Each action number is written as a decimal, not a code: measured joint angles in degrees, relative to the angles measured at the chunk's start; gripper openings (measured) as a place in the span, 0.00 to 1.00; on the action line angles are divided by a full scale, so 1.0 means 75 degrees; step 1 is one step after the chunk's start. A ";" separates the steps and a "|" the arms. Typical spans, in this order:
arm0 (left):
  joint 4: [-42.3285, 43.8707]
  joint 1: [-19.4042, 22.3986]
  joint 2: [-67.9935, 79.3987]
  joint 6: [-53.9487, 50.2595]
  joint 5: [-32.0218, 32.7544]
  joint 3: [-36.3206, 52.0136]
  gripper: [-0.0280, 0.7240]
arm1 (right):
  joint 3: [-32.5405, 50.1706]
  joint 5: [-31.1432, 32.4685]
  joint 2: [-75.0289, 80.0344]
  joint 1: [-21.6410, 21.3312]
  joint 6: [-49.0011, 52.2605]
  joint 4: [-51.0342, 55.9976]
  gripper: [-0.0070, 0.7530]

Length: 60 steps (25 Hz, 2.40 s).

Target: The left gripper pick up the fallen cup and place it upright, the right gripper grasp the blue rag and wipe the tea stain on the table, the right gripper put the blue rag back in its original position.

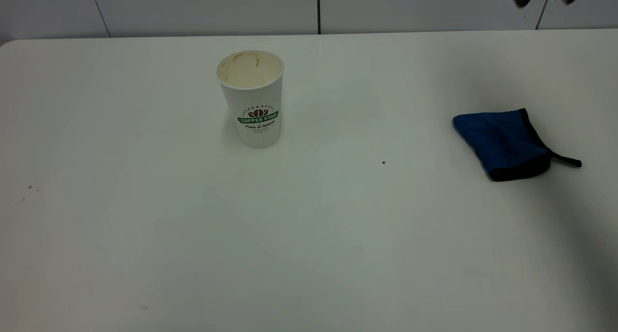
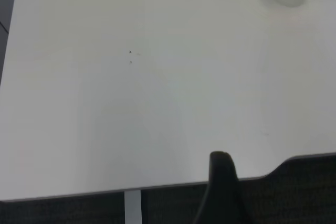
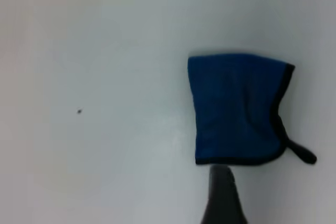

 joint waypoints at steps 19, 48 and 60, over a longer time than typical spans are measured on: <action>0.0000 0.0000 0.0000 -0.0010 0.0006 0.0000 0.81 | 0.7257 0.2016 -0.9489 -0.0001 0.0941 -0.0297 0.71; 0.0000 0.0000 0.0000 0.0001 0.0006 0.0000 0.81 | 0.7836 0.2009 -1.4823 -0.0001 0.1001 -0.0567 0.71; 0.0000 0.0000 0.0000 -0.0006 0.0006 0.0000 0.81 | 0.7836 0.2009 -1.4823 -0.0001 0.1008 -0.0567 0.71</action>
